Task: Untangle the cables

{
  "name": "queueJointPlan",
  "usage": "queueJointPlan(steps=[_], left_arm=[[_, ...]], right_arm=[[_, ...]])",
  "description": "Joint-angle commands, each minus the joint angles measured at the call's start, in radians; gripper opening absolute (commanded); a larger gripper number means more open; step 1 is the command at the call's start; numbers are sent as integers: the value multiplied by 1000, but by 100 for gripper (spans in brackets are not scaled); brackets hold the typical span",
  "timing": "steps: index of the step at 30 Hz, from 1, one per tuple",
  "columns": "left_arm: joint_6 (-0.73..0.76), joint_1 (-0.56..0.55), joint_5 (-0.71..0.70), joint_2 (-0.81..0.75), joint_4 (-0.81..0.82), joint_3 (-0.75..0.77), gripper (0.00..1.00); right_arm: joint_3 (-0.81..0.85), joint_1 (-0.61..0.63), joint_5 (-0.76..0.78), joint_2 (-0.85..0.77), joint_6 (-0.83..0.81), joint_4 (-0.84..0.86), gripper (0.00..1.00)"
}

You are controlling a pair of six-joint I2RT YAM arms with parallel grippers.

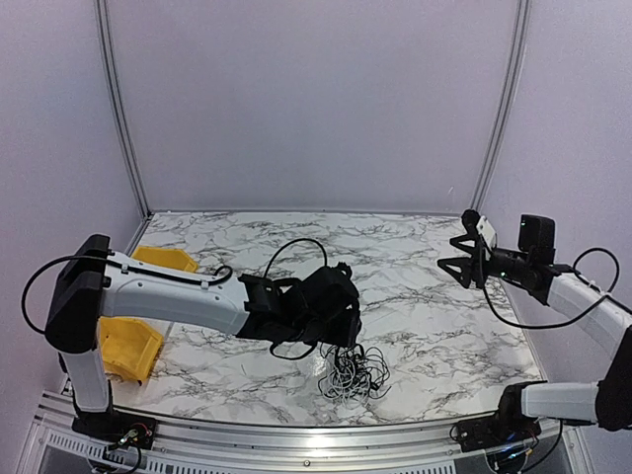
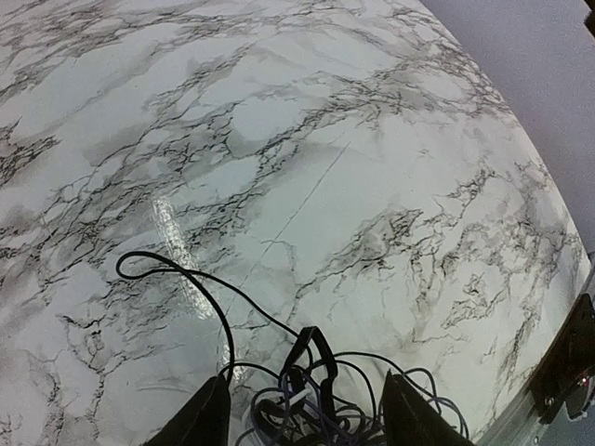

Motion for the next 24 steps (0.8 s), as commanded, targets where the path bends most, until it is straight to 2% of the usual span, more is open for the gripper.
queueJointPlan(steps=[1, 6, 13, 15, 17, 24], left_arm=[[-65, 37, 4, 46, -94, 59, 55], [-57, 69, 28, 95, -99, 80, 43], [-2, 93, 13, 85, -90, 111, 0], [7, 94, 3, 58, -86, 102, 0], [8, 94, 8, 22, -67, 76, 0], [-46, 94, -5, -107, 27, -91, 0]], right_arm=[[4, 23, -13, 15, -42, -26, 71], [12, 58, 2, 41, -61, -40, 71], [20, 129, -15, 75, -103, -77, 69], [17, 151, -73, 76, -82, -78, 72], [14, 203, -99, 76, -69, -82, 78], [25, 472, 53, 150, -109, -82, 88]])
